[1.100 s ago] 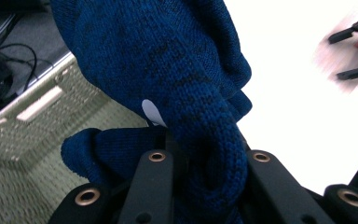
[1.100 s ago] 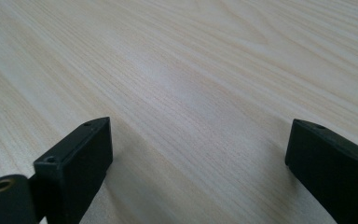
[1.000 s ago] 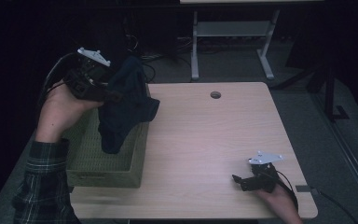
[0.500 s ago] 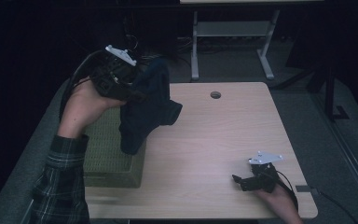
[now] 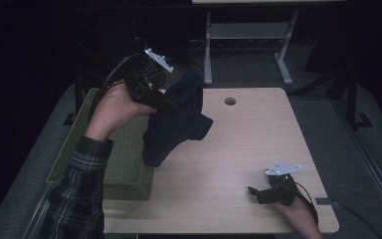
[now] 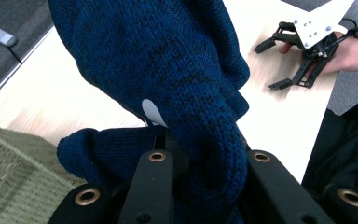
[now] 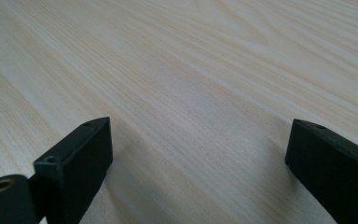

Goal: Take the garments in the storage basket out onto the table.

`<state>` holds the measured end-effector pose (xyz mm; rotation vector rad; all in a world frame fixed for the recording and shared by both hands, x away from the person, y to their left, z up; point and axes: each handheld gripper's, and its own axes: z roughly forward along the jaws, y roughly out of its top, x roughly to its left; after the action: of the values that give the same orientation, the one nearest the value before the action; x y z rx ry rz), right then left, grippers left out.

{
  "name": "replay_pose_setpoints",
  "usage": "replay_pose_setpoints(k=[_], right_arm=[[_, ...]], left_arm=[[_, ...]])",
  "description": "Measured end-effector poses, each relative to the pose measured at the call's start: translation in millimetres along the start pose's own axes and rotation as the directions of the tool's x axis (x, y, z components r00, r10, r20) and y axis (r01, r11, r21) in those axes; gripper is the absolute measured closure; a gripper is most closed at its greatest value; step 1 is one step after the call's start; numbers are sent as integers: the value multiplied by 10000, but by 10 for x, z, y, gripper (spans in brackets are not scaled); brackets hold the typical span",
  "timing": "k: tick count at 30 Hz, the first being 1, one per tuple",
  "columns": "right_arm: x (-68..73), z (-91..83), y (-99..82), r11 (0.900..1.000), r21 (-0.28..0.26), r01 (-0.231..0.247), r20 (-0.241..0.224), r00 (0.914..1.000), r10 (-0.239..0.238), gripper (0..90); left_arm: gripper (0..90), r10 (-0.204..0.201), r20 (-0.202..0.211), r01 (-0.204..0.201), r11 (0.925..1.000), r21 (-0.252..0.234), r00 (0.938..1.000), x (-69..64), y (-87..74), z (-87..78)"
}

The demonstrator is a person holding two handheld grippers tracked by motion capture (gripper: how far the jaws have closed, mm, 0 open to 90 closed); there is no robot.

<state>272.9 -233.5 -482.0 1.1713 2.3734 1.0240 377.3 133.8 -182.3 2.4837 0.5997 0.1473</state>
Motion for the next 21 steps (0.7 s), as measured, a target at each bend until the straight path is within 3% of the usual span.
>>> replay_pose_setpoints(k=[21], right_arm=[[0,-1,0,10000,2,-4,10,10000,4,67]], left_arm=[[788,780,978,-814,9962,311,9921,-248,255,573]])
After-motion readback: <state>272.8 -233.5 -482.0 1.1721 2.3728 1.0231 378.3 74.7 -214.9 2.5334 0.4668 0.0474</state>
